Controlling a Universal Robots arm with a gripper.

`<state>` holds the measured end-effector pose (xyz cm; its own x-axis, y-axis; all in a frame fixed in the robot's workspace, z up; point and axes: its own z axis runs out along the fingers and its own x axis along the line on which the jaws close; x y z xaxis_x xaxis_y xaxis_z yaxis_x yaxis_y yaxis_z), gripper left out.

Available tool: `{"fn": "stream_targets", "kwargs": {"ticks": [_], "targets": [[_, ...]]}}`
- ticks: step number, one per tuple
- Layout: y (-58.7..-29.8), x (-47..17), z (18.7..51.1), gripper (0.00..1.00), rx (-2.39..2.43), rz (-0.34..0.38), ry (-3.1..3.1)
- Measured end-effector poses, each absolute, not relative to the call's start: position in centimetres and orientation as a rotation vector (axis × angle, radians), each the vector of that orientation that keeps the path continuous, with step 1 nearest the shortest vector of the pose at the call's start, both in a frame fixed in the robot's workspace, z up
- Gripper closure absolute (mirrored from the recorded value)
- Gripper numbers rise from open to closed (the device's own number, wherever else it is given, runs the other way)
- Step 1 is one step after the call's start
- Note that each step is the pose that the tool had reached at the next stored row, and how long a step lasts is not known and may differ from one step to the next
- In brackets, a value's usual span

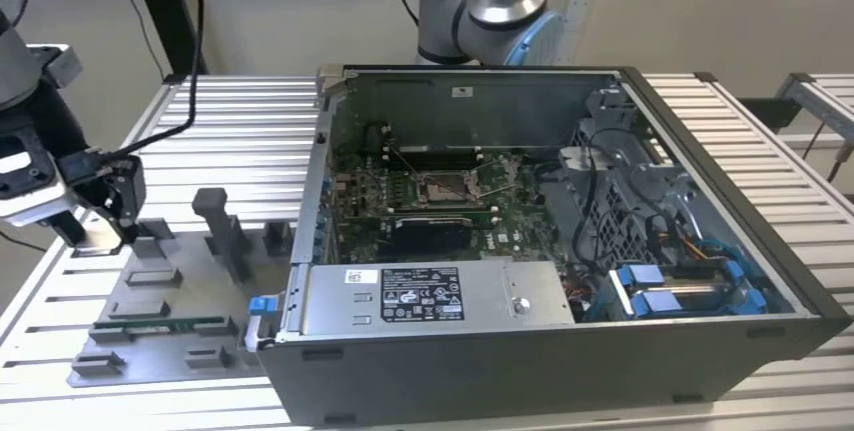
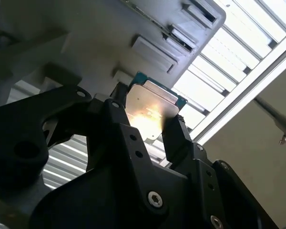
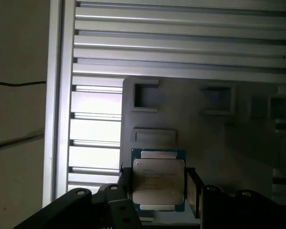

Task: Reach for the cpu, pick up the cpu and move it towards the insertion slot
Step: 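Pick up the cpu and move it towards the insertion slot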

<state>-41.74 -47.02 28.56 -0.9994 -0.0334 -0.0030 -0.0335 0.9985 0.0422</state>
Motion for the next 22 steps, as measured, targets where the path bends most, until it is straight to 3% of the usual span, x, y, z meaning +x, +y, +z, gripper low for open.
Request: {"fn": "stream_targets", "kwargs": {"ticks": [22], "targets": [[-47.0, -41.7, 32.4, 1.0, -0.052, 0.066, 3.138]]}}
